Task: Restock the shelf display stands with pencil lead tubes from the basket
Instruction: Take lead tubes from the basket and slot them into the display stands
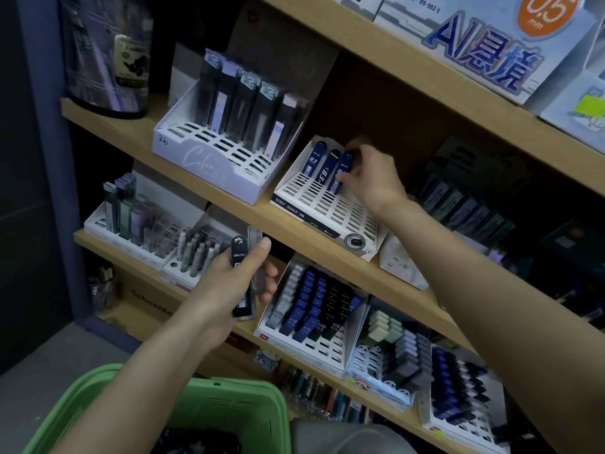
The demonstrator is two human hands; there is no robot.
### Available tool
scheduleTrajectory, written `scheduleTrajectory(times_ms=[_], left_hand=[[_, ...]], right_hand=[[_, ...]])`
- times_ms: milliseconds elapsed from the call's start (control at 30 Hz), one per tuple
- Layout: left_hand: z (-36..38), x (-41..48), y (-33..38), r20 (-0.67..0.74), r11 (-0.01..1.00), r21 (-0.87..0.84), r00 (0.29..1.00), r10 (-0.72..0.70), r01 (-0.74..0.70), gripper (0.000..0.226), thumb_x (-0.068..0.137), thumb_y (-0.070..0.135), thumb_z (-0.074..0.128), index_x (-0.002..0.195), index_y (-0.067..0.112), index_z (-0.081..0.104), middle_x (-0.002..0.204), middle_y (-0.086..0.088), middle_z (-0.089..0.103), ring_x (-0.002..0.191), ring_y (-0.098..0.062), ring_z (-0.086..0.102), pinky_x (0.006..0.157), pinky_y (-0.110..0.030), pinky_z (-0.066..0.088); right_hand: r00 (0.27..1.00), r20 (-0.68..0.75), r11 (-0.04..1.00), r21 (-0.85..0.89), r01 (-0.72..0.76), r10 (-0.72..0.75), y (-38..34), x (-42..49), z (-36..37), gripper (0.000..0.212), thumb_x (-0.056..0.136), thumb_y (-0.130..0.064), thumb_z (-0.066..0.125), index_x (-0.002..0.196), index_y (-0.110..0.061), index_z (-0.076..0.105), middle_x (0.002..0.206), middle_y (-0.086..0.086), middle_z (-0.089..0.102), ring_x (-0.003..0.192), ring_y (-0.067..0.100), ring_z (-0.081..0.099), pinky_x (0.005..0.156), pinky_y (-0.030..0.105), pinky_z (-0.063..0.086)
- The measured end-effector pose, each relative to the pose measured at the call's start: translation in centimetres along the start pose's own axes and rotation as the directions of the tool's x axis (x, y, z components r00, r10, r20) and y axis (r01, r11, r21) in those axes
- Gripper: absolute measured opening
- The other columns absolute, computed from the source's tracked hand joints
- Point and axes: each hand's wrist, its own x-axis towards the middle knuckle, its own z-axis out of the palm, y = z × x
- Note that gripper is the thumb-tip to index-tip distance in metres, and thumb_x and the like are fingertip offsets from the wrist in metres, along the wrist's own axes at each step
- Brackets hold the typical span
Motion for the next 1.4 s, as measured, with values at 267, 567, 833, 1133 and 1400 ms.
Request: scheduleTrajectory(times_ms=[267, 567, 833, 1133, 1400], left_hand=[[-0.2, 0.4, -0.1, -0.025, 1.000, -0.018, 1.000, -0.009, 0.008, 0.029, 0.083, 0.042, 0.060, 0.079, 0.013, 0.060, 0.061, -0.002, 0.061, 0.057, -0.018, 0.053, 0.059, -0.030, 0.042], [-0.1, 0.1, -0.1, -0.023, 1.000, -0.003, 1.000, -0.017, 0.017, 0.029, 0.085, 0.041, 0.059, 0.080, 0.012, 0.060, 0.063, -0.004, 0.062, 0.057, -0.017, 0.054, 0.059, -0.029, 0.043], [0.0, 0.2, -0.1, -0.028, 1.000, -0.021, 0.999, -0.018, 0.018, 0.029, 0.080, 0.042, 0.061, 0.082, 0.013, 0.060, 0.061, -0.001, 0.063, 0.054, -0.015, 0.055, 0.058, -0.029, 0.044], [0.5, -0.1, -0.5, 0.010, 1.000, 0.011, 1.000, -0.019, 0.019, 0.027, 0.087, 0.037, 0.057, 0.082, 0.011, 0.059, 0.061, -0.001, 0.062, 0.052, -0.013, 0.056, 0.052, -0.025, 0.046], [0.6, -0.7, 0.1, 0.025, 0.999, 0.035, 0.999, -0.028, 0.027, 0.029, 0.086, 0.036, 0.056, 0.097, 0.011, 0.064, 0.070, 0.001, 0.072, 0.058, -0.010, 0.066, 0.045, -0.019, 0.049]], right_hand=[[0.989, -0.097, 0.994, -0.033, 0.105, -0.107, 0.6, -0.6, 0.2, 0.033, 0.091, -0.020, 0.061, 0.123, -0.020, 0.055, 0.104, 0.000, 0.059, 0.090, 0.012, 0.058, 0.082, 0.034, 0.053], [0.998, -0.005, 0.971, 0.228, -0.065, 0.068, 1.3, 1.4, -0.9, 0.015, 0.091, -0.022, 0.062, 0.104, -0.015, 0.065, 0.104, 0.004, 0.066, 0.096, 0.021, 0.064, 0.090, 0.035, 0.052], [0.996, 0.039, 0.984, 0.163, 0.070, -0.077, 1.1, 1.8, -1.2, 0.007, 0.090, -0.017, 0.062, 0.096, -0.021, 0.062, 0.102, 0.000, 0.062, 0.096, 0.016, 0.061, 0.092, 0.037, 0.051], [0.997, 0.000, 0.997, 0.031, 0.076, -0.076, 1.3, 0.9, 0.0, 0.025, 0.093, -0.023, 0.058, 0.117, -0.025, 0.061, 0.126, 0.002, 0.057, 0.115, 0.018, 0.053, 0.097, 0.045, 0.046], [0.938, -0.170, 0.948, 0.048, 0.315, -0.303, -2.6, -5.2, 0.1, 0.028, 0.096, -0.018, 0.051, 0.123, -0.012, 0.055, 0.114, 0.001, 0.053, 0.093, 0.001, 0.051, 0.086, 0.016, 0.046]])
